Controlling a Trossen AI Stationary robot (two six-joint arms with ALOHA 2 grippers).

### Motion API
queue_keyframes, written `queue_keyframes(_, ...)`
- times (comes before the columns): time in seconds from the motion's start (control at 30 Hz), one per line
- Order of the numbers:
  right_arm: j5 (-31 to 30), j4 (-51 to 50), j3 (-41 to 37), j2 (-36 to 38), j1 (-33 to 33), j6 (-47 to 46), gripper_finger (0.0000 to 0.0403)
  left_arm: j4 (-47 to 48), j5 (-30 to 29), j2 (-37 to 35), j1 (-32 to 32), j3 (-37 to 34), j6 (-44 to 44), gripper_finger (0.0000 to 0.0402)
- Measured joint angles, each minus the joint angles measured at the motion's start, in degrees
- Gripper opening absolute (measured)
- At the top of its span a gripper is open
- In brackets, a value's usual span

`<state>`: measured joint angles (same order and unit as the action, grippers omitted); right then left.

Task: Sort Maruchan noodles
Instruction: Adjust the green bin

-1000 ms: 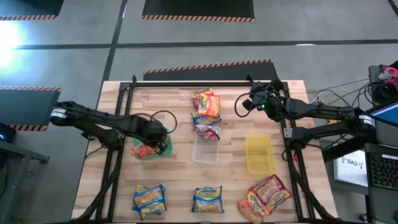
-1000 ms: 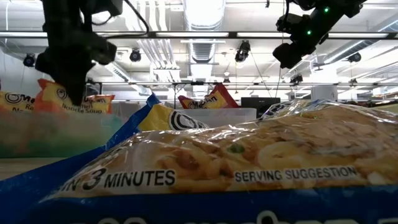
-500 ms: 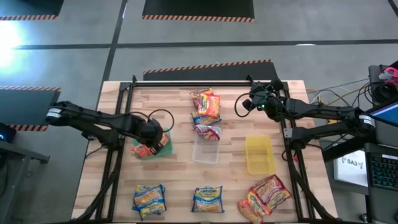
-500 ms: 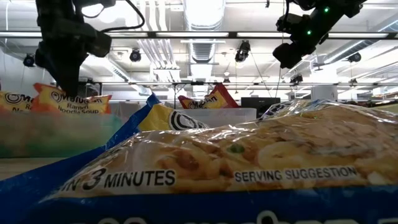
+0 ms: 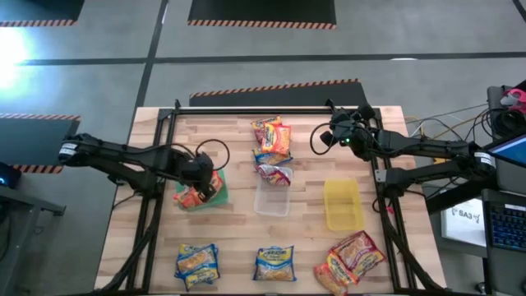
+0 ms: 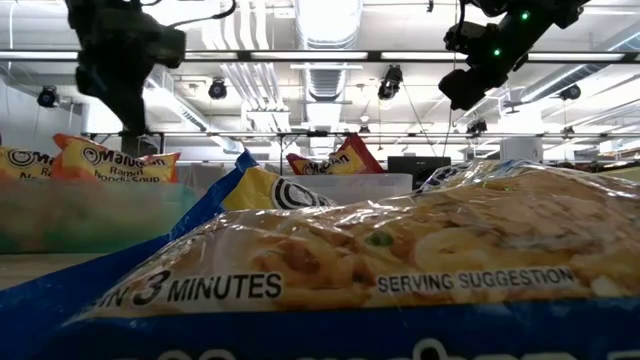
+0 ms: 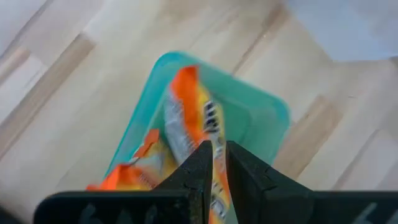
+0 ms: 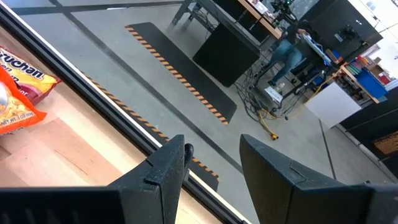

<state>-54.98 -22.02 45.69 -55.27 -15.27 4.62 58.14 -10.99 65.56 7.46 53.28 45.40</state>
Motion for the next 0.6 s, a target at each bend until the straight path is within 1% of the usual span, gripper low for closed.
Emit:
queue_keyframes(0.03,0.0,0.0,0.0,0.0,0.0,0.0,0.0146,-1.1,0.5,0.4,0.0,0.2,-1.5,0.0031)
queue_keyframes(0.17,0.0,0.0,0.0,0.0,0.0,0.0,0.0146,-6.9,6.0,2.2,0.2,1.0,-7.3,0.0039)
queue_keyframes(0.3,0.0,0.0,0.0,0.0,0.0,0.0,0.0146,-7.7,7.0,4.2,1.2,1.4,-10.4,0.0044)
queue_keyframes(0.47,0.0,0.0,0.0,0.0,0.0,0.0,0.0146,-9.0,7.1,7.0,2.3,1.3,-8.5,0.0057)
queue_keyframes(0.6,0.0,0.0,0.0,0.0,0.0,0.0,0.0146,-9.1,7.1,8.8,3.3,1.3,-5.2,0.0092)
